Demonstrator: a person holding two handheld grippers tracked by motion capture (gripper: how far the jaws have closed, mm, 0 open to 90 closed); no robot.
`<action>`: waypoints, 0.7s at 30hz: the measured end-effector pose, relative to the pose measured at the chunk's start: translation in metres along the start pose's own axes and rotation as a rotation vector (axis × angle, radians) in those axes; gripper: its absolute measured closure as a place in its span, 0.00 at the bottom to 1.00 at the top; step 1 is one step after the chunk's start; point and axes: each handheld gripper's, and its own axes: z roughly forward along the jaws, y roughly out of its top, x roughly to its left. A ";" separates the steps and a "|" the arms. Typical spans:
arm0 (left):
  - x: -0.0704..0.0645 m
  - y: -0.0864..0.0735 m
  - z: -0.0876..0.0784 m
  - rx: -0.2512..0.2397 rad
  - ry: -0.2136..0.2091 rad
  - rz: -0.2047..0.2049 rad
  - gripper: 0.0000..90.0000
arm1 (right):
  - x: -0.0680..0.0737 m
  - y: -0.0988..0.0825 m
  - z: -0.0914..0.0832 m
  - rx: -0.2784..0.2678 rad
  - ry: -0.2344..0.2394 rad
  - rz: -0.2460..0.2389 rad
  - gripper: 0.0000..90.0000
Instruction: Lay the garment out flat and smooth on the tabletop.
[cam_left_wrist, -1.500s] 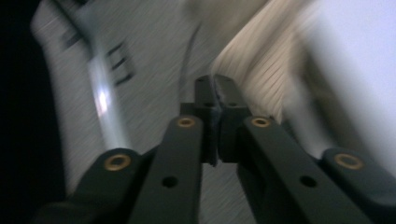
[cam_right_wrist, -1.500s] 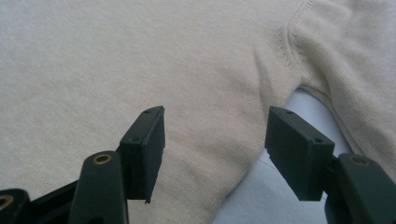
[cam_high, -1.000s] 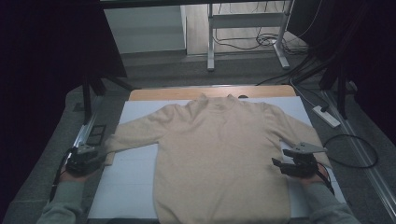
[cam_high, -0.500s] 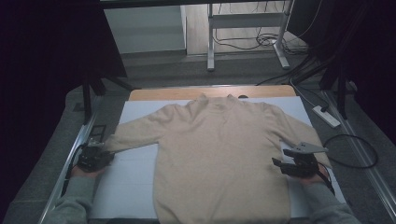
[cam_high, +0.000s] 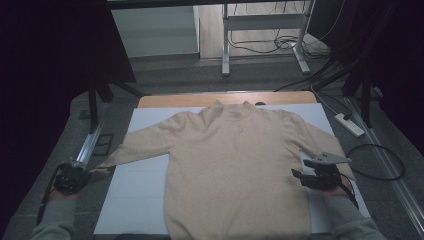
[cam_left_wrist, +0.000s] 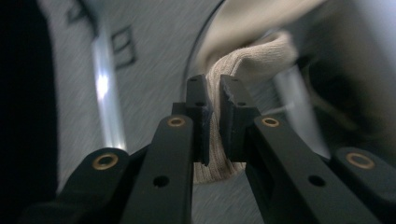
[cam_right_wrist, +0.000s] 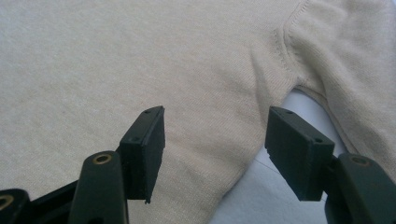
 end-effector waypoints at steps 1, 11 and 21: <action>0.004 -0.007 0.004 0.000 -0.007 -0.020 0.91 | 0.000 0.000 0.000 0.002 0.000 -0.002 0.42; -0.038 0.031 -0.028 -0.239 -0.154 0.031 0.39 | 0.002 0.002 0.001 0.004 -0.002 -0.003 0.42; -0.095 0.071 -0.045 -0.363 -0.302 0.107 0.35 | 0.000 0.002 0.000 -0.007 0.003 -0.001 0.42</action>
